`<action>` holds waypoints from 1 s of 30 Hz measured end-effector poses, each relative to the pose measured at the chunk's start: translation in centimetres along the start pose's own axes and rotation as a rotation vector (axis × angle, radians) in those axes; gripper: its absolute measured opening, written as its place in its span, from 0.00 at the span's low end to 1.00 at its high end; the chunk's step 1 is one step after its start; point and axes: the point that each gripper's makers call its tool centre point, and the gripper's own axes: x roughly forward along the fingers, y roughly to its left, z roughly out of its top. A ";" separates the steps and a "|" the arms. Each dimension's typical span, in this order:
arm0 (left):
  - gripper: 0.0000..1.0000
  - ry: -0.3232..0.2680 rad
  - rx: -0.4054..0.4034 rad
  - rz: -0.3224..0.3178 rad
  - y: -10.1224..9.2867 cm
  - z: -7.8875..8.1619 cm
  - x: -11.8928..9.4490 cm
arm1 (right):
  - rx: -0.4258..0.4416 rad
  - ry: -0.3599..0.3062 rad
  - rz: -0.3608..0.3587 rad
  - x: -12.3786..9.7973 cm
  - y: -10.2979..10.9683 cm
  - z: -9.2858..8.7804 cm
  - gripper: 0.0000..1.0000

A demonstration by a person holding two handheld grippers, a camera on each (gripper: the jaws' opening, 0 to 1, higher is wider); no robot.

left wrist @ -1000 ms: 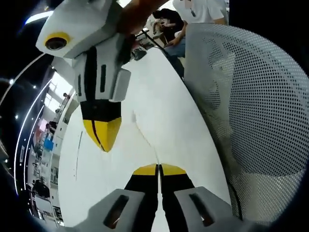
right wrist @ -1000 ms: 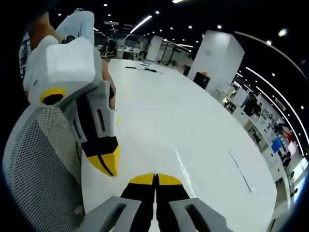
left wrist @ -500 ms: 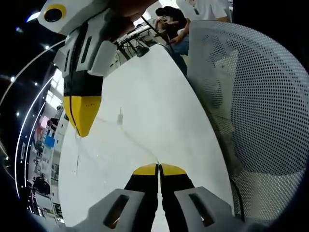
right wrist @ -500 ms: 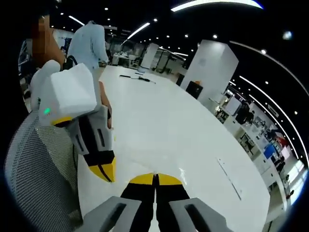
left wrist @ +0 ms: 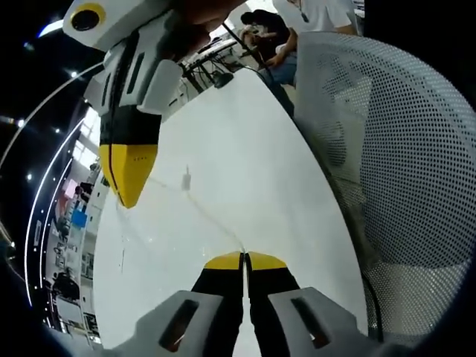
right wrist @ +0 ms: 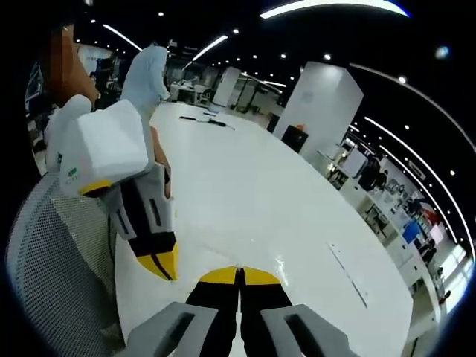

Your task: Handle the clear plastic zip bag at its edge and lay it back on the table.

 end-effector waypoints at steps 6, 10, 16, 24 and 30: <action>0.00 -0.032 -0.014 0.051 1.5 0.7 -0.4 | -0.047 0.054 -0.021 0.2 -0.1 -1.4 0.00; 0.00 -0.051 -0.016 0.072 2.0 1.1 -0.5 | -0.068 0.074 -0.034 0.2 -0.2 -1.9 0.00; 0.00 -0.085 -0.043 0.100 2.9 1.9 -0.9 | -0.100 0.115 -0.024 1.1 0.8 -3.5 0.00; 0.05 -0.161 -0.180 0.162 4.7 3.8 -2.4 | -0.147 0.135 -0.020 2.1 1.7 -5.2 0.00; 0.09 -0.265 -0.383 0.224 6.1 4.3 -3.8 | -0.139 0.146 -0.012 3.0 2.2 -6.3 0.00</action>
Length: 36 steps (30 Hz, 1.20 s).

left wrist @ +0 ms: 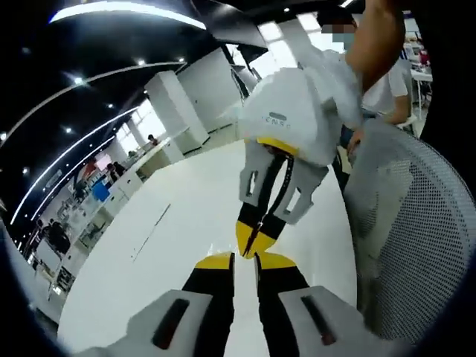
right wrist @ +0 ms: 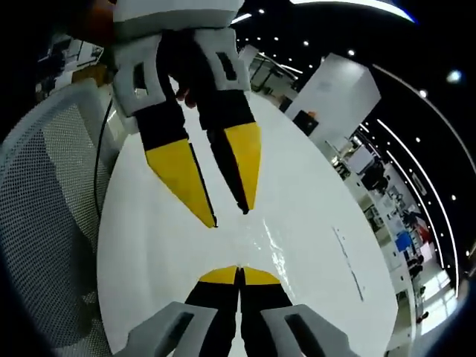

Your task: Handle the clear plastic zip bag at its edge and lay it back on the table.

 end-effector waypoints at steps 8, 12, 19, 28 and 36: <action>0.14 0.003 -0.104 0.056 1.0 -1.3 -1.5 | 0.018 0.026 -0.007 1.8 0.7 -1.4 0.00; 0.18 0.007 -0.179 0.095 1.7 -2.5 -2.3 | 0.043 0.039 -0.004 1.7 1.0 -1.4 0.00; 0.22 0.035 -0.209 0.123 2.1 -4.3 -3.3 | 0.221 0.027 0.020 1.9 1.5 -2.0 0.04; 0.27 0.067 -0.257 0.156 2.6 -6.5 -4.4 | 0.455 -0.010 0.035 0.8 1.8 -3.0 0.25; 0.39 0.056 -0.335 0.178 2.8 -7.4 -5.3 | 0.533 -0.048 -0.021 -1.8 1.1 -3.8 0.42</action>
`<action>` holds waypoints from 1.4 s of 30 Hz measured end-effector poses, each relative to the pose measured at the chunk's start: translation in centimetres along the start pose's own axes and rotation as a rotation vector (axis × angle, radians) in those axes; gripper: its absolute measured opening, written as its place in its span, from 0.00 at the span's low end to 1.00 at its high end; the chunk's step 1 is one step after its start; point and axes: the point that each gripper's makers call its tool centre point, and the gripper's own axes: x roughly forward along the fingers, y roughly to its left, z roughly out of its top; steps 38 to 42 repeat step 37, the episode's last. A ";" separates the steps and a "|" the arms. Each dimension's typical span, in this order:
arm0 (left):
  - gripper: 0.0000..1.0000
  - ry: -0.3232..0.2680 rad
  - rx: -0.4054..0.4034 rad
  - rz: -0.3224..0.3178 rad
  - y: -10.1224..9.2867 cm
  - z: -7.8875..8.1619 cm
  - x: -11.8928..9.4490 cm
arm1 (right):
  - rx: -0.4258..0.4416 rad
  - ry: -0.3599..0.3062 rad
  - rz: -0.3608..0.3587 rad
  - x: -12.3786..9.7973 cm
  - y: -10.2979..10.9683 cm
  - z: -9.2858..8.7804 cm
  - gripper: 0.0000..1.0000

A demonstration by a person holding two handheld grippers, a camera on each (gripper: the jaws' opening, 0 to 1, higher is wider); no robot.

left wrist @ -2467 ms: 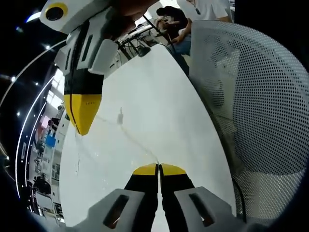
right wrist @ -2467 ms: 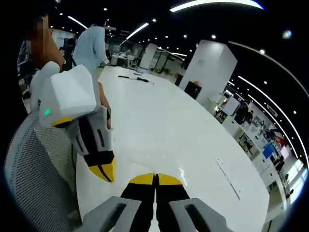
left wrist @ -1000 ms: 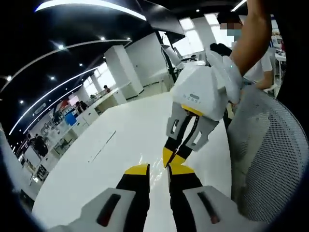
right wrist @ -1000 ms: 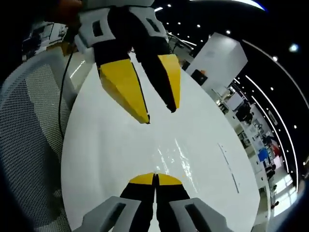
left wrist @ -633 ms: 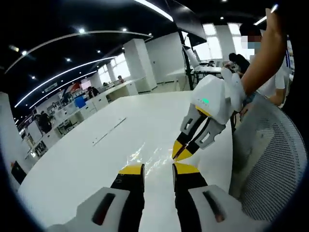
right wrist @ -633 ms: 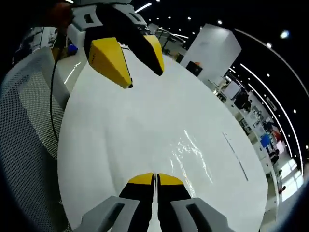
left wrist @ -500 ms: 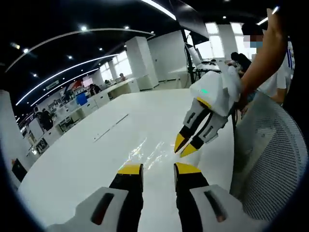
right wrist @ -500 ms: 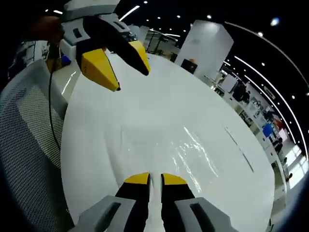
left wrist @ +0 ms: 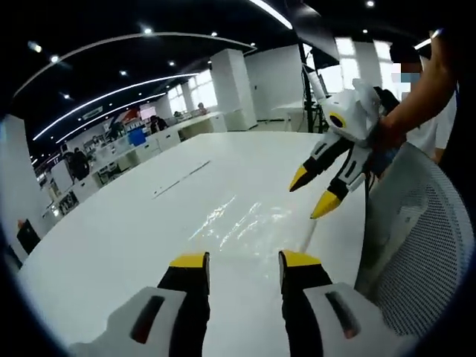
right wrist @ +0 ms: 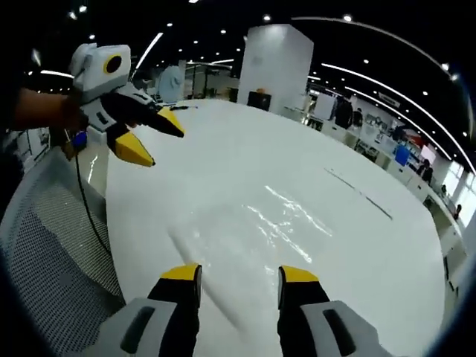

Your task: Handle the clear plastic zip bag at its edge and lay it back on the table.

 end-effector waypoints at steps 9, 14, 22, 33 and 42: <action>0.58 0.006 -0.061 -0.009 -0.4 -1.0 -1.3 | 0.086 -0.067 -0.041 -2.6 -1.3 -1.1 0.66; 0.67 0.015 -0.084 -0.005 -0.3 -2.1 -1.4 | 0.112 -0.085 -0.056 -3.5 -1.2 -1.5 0.79; 0.81 0.000 -0.069 0.007 -1.1 -3.0 -1.0 | 0.146 -0.092 -0.084 -3.7 -0.9 -3.1 0.99; 0.89 0.011 -0.058 0.022 -1.6 -4.5 -0.2 | 0.137 -0.125 -0.100 -3.4 -1.4 -2.7 1.00; 0.89 -0.008 -0.094 0.018 -1.6 -4.0 0.0 | 0.131 -0.118 -0.096 -3.5 -1.3 -2.7 1.00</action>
